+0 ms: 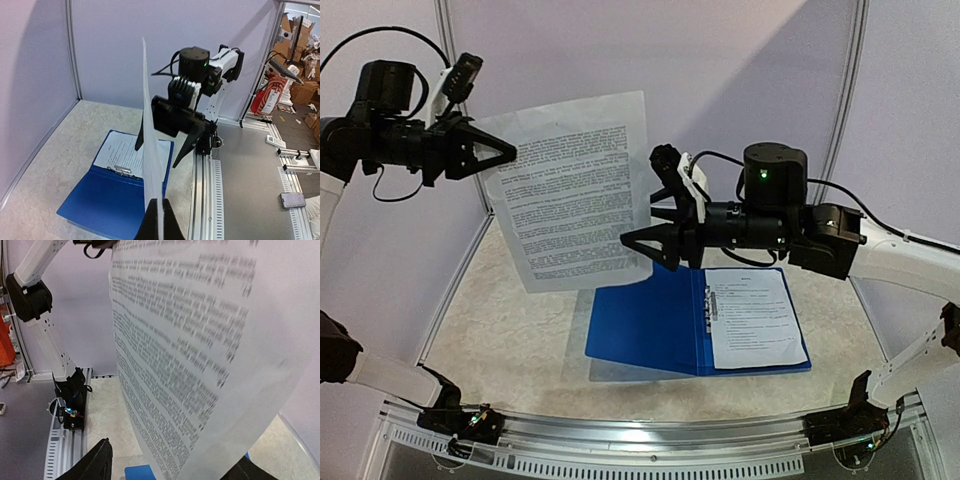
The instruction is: Put the files into the folder
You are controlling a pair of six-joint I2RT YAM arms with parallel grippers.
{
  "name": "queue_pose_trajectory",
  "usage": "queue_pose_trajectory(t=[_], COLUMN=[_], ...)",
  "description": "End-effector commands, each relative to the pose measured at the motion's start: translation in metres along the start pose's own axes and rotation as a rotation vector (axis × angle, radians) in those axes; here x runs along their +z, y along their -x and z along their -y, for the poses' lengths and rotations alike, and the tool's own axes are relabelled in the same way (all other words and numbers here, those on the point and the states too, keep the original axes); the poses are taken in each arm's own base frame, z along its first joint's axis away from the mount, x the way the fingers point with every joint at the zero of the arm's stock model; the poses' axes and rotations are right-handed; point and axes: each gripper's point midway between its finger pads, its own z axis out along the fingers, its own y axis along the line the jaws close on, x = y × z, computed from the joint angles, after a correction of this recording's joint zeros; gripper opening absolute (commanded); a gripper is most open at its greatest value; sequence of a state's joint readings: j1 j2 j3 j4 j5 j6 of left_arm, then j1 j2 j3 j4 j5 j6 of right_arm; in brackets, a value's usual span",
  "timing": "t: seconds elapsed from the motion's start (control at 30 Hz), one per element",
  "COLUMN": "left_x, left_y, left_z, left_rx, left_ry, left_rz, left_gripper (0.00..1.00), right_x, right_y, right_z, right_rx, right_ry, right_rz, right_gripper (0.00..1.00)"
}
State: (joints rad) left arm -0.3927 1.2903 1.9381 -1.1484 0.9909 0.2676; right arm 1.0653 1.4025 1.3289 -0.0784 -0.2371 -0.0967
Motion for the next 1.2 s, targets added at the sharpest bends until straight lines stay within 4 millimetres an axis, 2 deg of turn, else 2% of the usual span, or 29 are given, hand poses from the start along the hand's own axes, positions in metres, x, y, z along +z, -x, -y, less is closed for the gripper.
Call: queue_pose_trajectory(t=[0.0, 0.13, 0.23, 0.33, 0.47, 0.5, 0.53, 0.7, 0.73, 0.8, 0.83, 0.87, 0.9, 0.93, 1.03, 1.07, 1.17], left_x=[-0.006, -0.005, -0.003, 0.000, 0.002, 0.002, 0.003, 0.007, 0.008, 0.010, 0.010, 0.011, 0.013, 0.013, 0.016, 0.016, 0.025], left_y=[0.020, 0.013, 0.006, 0.007, 0.013, 0.014, 0.015, 0.012, 0.011, 0.010, 0.009, 0.006, 0.002, -0.003, -0.030, -0.042, -0.085], left_z=[0.019, 0.026, 0.026, 0.025, 0.022, 0.021, 0.020, 0.013, 0.011, 0.004, -0.004, -0.012, -0.024, -0.037, -0.084, -0.101, -0.143], left_rx=[0.027, 0.059, 0.071, 0.071, 0.070, 0.071, 0.071, 0.044, 0.038, 0.026, 0.013, -0.003, -0.024, -0.045, -0.136, -0.172, -0.276], left_ry=[-0.056, -0.077, -0.076, -0.081, -0.077, -0.075, -0.073, -0.070, -0.065, -0.030, 0.008, 0.049, 0.103, 0.163, 0.359, 0.422, 0.541], left_rz=[0.048, 0.022, 0.000, -0.001, 0.014, 0.016, 0.017, 0.012, 0.009, 0.002, -0.004, -0.014, -0.026, -0.041, -0.108, -0.134, -0.204], left_gripper=[0.00, 0.00, 0.00, 0.00, 0.00, 0.00, 0.00, 0.00, 0.00, 0.01, 0.18, 0.52, 0.78, 0.96, 1.00, 1.00, 1.00], right_x=[0.001, -0.001, -0.003, 0.002, 0.016, 0.018, 0.019, 0.016, 0.015, 0.013, 0.012, 0.009, 0.006, 0.000, -0.021, -0.032, -0.068], right_y=[0.031, 0.042, 0.053, 0.058, 0.050, 0.049, 0.048, 0.055, 0.055, 0.054, 0.053, 0.053, 0.051, 0.050, 0.032, 0.010, -0.030], right_z=[0.006, 0.019, 0.019, 0.013, 0.006, 0.005, 0.005, -0.002, -0.002, 0.003, 0.010, 0.016, 0.024, 0.031, 0.062, 0.077, 0.102], right_rx=[0.013, 0.065, 0.094, 0.096, 0.126, 0.131, 0.132, 0.134, 0.137, 0.151, 0.169, 0.201, 0.240, 0.277, 0.423, 0.477, 0.596], right_ry=[-0.013, 0.018, 0.050, 0.095, 0.167, 0.172, 0.175, 0.221, 0.220, 0.188, 0.157, 0.133, 0.111, 0.088, -0.067, -0.167, -0.317], right_rz=[0.153, 0.204, 0.238, 0.231, 0.202, 0.201, 0.205, 0.225, 0.223, 0.211, 0.201, 0.189, 0.174, 0.159, 0.045, -0.052, -0.227], right_gripper=[0.75, 0.80, 0.80, 0.76, 0.66, 0.62, 0.54, 0.07, 0.01, 0.00, 0.00, 0.00, 0.00, 0.00, 0.00, 0.00, 0.00])
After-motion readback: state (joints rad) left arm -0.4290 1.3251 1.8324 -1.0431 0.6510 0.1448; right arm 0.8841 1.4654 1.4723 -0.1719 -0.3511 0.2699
